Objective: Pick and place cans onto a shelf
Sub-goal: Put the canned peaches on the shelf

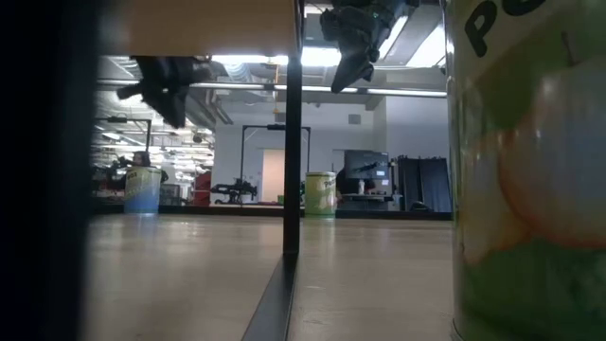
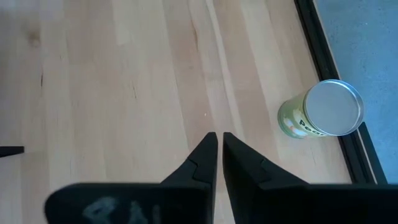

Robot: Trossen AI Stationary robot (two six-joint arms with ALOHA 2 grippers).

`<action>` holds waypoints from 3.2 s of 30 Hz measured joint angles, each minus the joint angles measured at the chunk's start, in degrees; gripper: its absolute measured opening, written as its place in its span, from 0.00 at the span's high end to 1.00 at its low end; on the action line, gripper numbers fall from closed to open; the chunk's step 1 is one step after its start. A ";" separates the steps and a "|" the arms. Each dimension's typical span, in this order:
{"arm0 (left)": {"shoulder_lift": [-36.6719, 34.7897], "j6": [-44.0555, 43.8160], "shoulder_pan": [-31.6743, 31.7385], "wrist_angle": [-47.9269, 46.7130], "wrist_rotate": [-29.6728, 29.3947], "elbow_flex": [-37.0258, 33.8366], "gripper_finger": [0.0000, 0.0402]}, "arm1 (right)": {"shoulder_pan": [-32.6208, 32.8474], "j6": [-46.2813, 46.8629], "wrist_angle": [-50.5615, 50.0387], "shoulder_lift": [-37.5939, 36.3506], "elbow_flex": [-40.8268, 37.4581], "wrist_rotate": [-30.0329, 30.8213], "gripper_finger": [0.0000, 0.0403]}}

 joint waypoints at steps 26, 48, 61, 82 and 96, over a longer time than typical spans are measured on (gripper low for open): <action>14.37 1.67 7.22 -10.52 -9.14 2.18 0.87 | 0.00 -1.31 -0.04 -0.04 -0.02 0.02 0.93; 16.07 5.94 10.04 -8.86 -9.50 2.16 0.87 | 0.01 -2.81 -0.04 -0.04 -0.04 0.01 0.93; 16.07 6.30 11.03 -8.92 -5.75 2.16 0.87 | 0.00 -2.88 -0.04 -0.04 -0.04 0.02 0.93; 16.07 7.70 13.10 -7.61 -6.91 2.13 0.87 | 0.01 -4.14 -0.02 -0.04 -0.04 0.03 0.93; 16.07 9.73 14.17 -7.40 -3.80 2.11 0.87 | 0.02 -4.13 -0.01 -0.04 -0.04 0.03 0.93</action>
